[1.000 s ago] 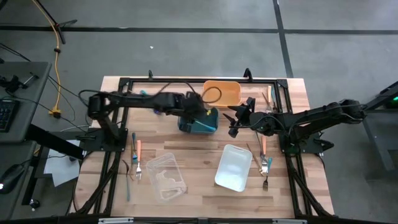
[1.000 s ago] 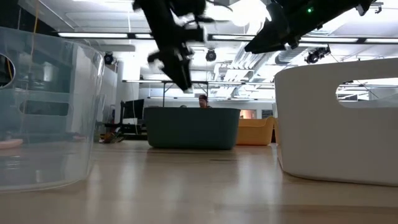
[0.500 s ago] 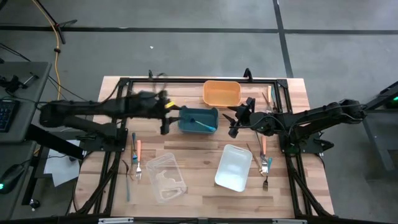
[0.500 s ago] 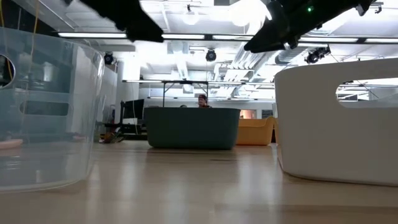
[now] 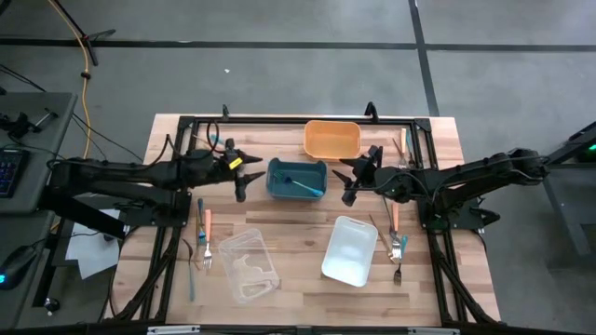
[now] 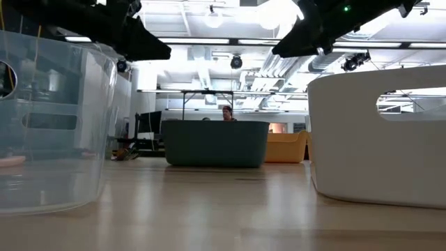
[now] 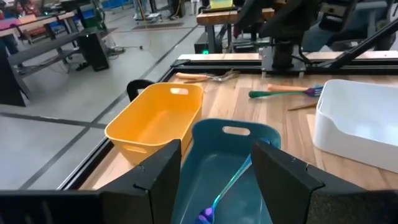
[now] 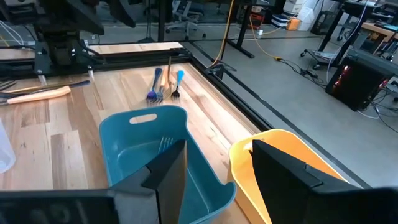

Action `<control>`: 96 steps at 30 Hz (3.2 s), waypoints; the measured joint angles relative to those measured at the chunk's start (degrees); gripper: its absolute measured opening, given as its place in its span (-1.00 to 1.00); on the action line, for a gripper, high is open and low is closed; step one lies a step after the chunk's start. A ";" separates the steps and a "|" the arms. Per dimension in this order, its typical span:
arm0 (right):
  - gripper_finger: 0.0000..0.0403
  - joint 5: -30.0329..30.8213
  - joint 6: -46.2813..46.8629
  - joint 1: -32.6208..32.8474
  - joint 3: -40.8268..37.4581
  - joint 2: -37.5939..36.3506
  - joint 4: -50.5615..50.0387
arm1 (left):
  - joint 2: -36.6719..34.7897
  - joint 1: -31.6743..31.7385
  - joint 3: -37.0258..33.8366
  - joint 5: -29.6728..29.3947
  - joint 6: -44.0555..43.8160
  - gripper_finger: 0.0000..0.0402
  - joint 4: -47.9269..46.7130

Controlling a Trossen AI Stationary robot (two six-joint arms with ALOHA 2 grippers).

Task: Sort silverware by color (type)
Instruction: Put the blue fork into the blue bin

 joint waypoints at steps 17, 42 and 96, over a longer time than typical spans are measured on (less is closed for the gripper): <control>-0.12 -0.15 2.47 -0.09 0.00 0.02 -1.37 | 4.47 5.41 0.02 -15.28 -20.70 -0.06 -29.81; -0.12 -0.15 3.07 -0.09 0.00 0.07 -2.27 | 25.00 8.70 0.02 -18.16 0.46 -0.06 -24.14; -0.12 -0.13 4.11 -0.09 0.01 0.07 -2.23 | 1.19 7.33 3.62 -12.14 -0.58 -1.00 -28.97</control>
